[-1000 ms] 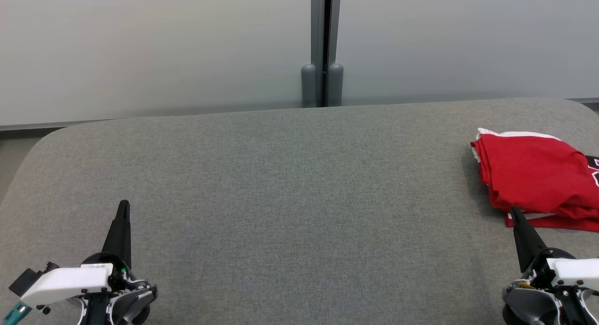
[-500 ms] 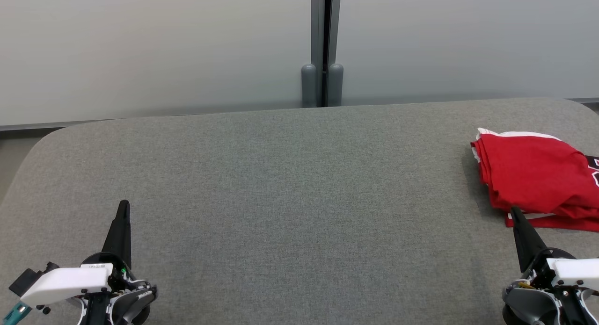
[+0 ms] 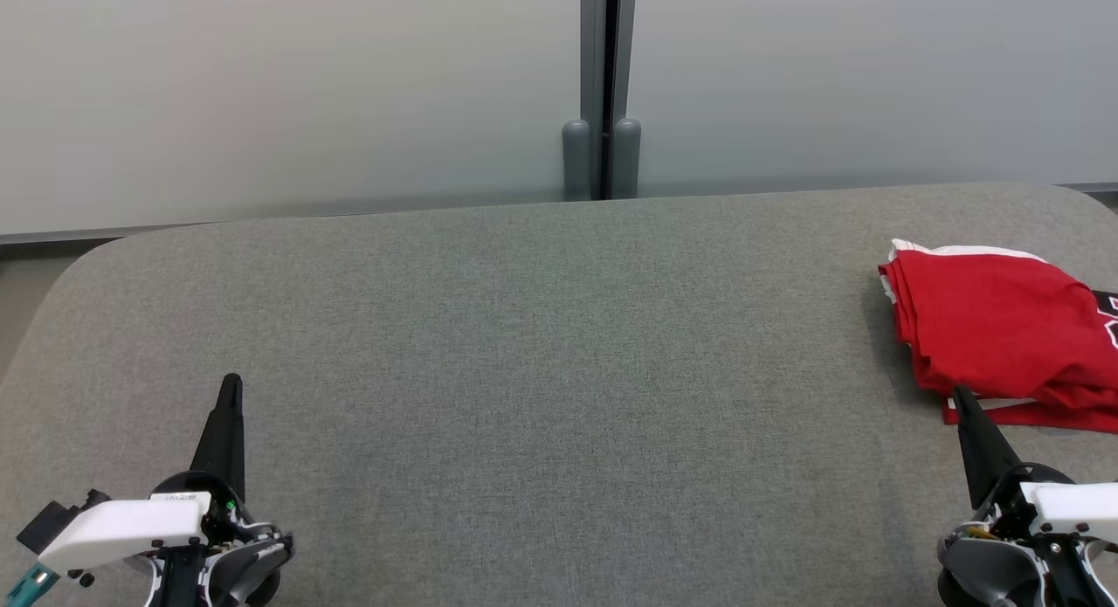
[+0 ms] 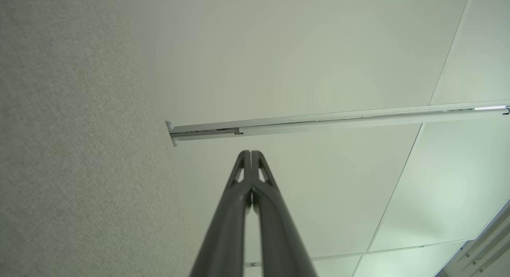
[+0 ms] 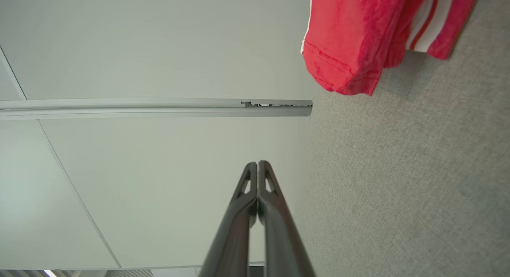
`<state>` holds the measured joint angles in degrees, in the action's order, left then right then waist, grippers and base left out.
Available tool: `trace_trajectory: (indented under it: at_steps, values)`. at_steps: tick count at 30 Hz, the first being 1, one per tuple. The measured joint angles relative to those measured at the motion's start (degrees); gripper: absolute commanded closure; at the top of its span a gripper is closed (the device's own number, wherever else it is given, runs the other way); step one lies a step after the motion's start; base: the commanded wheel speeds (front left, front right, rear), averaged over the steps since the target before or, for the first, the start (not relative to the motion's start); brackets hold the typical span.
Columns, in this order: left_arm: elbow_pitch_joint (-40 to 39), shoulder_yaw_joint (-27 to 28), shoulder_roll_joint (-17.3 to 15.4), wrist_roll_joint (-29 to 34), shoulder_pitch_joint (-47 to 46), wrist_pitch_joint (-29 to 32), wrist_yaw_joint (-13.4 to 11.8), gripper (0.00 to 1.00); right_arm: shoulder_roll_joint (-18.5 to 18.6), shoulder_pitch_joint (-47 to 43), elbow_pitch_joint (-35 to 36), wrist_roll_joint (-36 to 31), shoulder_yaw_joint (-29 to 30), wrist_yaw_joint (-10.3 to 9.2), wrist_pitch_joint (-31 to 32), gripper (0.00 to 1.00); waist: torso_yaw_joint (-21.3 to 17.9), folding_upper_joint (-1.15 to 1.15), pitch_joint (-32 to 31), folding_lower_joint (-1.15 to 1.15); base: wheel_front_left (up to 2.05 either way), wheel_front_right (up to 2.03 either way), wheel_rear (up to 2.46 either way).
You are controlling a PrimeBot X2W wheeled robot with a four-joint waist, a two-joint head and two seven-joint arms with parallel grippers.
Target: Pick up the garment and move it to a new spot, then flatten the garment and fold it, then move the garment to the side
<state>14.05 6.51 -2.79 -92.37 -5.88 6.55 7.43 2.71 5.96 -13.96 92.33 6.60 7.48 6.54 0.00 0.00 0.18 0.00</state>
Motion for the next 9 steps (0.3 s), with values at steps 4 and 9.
trace_trajectory:
  at_steps: [4, 9]
  values:
    - [0.0, 0.0, 0.0, 0.0, 0.0, 0.0, 0.0, 1.0, 0.0, 0.0, 0.0, 0.0, 0.0, 0.0, 0.0, 1.0, 0.0, 0.0, 0.0, 0.0, 0.0, 0.0, 0.0]
    - [0.0, 0.0, 0.0, 0.0, 0.0, 0.0, 0.0, 1.0, 0.0, 0.0, 0.0, 0.0, 0.0, 0.0, 0.0, 1.0, 0.0, 0.0, 0.0, 0.0, 0.0, 0.0, 0.0]
